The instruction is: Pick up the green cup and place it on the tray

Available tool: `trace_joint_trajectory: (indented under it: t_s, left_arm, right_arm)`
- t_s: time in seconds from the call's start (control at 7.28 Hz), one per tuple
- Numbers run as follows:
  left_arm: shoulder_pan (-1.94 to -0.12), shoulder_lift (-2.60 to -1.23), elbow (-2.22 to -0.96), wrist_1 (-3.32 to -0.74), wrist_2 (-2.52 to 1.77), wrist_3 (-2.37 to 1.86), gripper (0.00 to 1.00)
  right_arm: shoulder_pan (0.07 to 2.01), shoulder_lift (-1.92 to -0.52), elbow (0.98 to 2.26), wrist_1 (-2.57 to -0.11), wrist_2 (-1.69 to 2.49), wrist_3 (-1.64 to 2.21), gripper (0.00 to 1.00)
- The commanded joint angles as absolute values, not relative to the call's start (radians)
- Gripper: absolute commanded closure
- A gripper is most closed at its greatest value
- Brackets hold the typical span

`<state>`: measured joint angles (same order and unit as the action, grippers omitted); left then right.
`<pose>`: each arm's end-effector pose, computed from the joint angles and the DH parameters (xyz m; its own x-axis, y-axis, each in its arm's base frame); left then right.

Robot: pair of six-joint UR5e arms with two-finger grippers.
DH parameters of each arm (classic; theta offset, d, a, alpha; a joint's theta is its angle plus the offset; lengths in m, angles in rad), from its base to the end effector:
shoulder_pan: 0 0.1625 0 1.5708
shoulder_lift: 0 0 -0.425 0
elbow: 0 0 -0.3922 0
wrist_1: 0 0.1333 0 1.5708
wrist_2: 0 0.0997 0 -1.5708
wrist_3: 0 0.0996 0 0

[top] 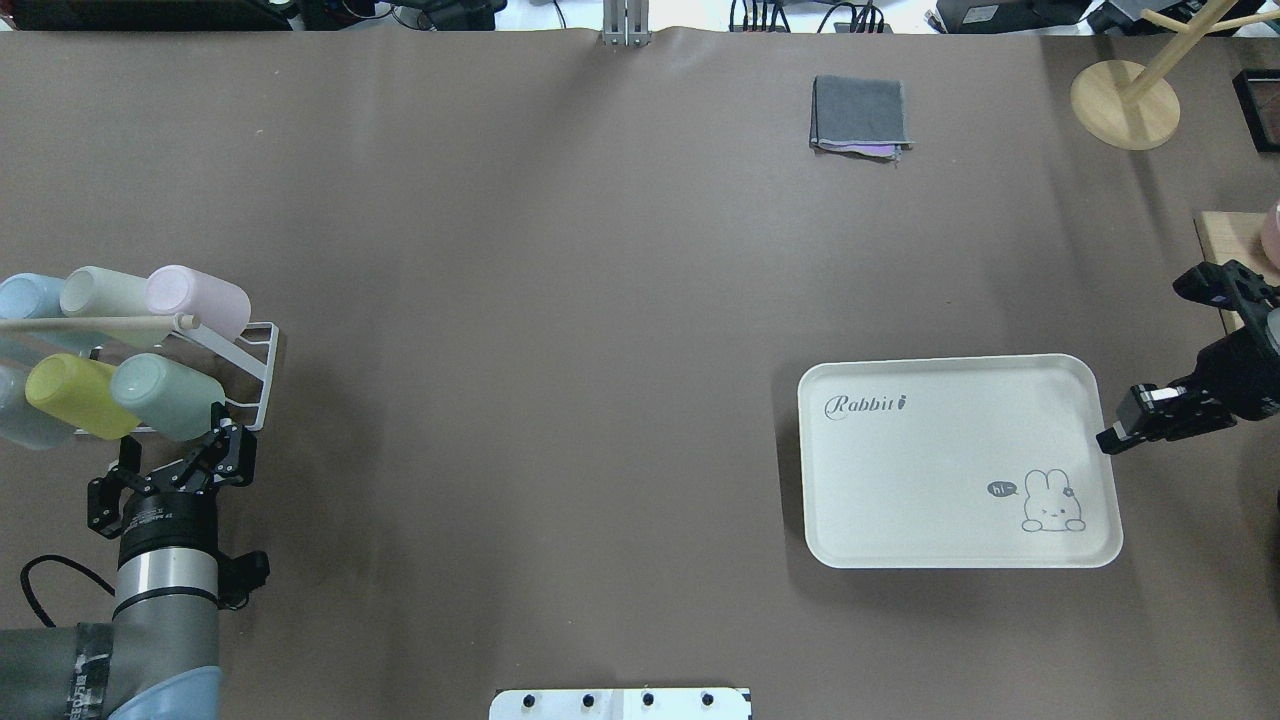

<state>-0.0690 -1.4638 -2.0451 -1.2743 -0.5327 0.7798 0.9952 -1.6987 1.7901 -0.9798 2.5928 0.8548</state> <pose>0.4076 -0.2478 0.4876 -0.6316 0.4056 0.6607 -0.7750 -0.3044 -0.5539 -0.2025 -0.4009 0.5257 0.4137 0.0085 0.9104 0.1681 0.9820 -0.0856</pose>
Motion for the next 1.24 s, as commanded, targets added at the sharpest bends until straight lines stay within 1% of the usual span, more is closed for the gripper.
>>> trace_joint_trajectory:
  t_s: [0.0, 0.14, 0.55, 1.1]
  left_arm:
    - [-0.077, -1.463, -2.062, -1.272, -0.535, 0.787, 0.03]
    - [-0.078, -1.463, -2.065, -1.273, -0.535, 0.801, 0.03]
    - [-0.083, -1.468, -2.057, -1.272, -0.535, 0.816, 0.04]
    - [-0.103, -1.485, -2.042, -1.275, -0.528, 0.822, 0.04]
  right_arm:
    - [0.991, -1.558, 1.714, -0.985, 2.596, 0.862, 1.00]
    - [0.971, -1.518, 1.704, -0.998, 2.594, 0.882, 1.00]
    - [0.895, -1.457, 1.719, -1.034, 2.585, 0.900, 1.00]
    - [0.804, -1.289, 1.692, -1.046, 2.550, 1.038, 1.00]
